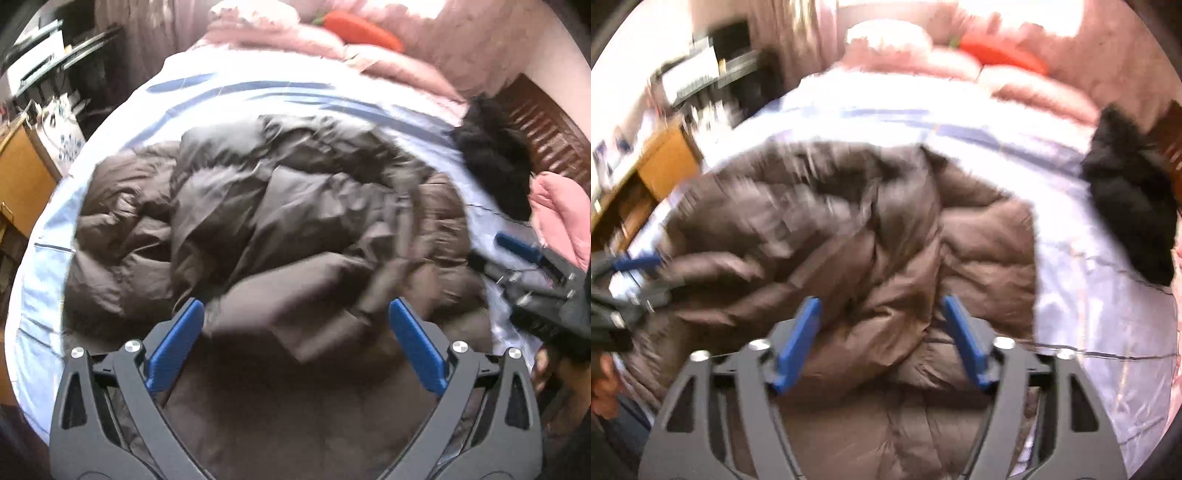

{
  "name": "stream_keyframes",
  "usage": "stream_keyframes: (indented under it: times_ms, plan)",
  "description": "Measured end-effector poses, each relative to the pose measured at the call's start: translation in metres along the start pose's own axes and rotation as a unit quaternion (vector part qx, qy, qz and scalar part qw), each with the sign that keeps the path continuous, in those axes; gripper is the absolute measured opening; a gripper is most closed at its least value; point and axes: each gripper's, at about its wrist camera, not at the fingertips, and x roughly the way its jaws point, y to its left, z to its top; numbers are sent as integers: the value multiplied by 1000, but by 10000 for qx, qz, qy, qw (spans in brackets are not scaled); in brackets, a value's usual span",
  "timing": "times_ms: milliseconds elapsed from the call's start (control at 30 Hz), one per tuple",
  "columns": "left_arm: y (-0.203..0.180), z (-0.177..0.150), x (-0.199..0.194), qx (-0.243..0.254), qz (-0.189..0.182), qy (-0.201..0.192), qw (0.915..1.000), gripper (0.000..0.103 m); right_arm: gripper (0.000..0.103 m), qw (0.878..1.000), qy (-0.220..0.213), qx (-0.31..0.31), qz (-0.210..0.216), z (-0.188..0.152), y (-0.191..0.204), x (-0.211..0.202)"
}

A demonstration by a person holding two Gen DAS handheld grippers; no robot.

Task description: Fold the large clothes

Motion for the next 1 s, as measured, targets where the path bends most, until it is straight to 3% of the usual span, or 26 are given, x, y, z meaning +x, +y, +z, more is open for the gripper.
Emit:
stream_keyframes:
  times_ms: [67, 167, 233, 333, 533, 633, 667, 767, 900, 1000]
  plan:
    - [-12, -6, -27, 291, 275, -251, 9989, 101, 99, 9992, -302, 241, -115, -2, 2, -32]
    - [-25, -18, -41, 477, 421, -424, 9971, 101, 102, 9987, -430, 276, -87, -21, 1, -57]
    - [-22, -41, -44, 466, 389, -346, 9976, 101, 102, 9988, -152, 300, -347, -50, 3, -48]
    - [-16, -79, -26, 436, 394, -75, 9982, 101, 102, 9962, 688, 486, -199, -101, 4, -9]
    - [5, -140, 23, 122, 427, 698, 9966, 101, 102, 9797, 1798, 604, -649, -178, 6, 62]
    - [13, -162, 58, -29, 504, 1321, 9900, 101, 102, 9791, 1787, 628, -738, -184, 7, 67]
    - [14, -167, 64, 15, 604, 1415, 9881, 101, 101, 9822, 1586, 728, -687, -180, 8, 56]
    - [10, -170, 62, 150, 685, 1309, 9889, 101, 101, 9895, 1044, 807, -584, -171, 13, 36]
    - [8, -172, 73, 178, 804, 1492, 9854, 101, 102, 9777, 1929, 507, -662, -195, 19, 74]
    - [7, -162, 64, -31, 709, 1454, 9868, 101, 102, 9801, 1804, 638, -537, -186, 16, 67]
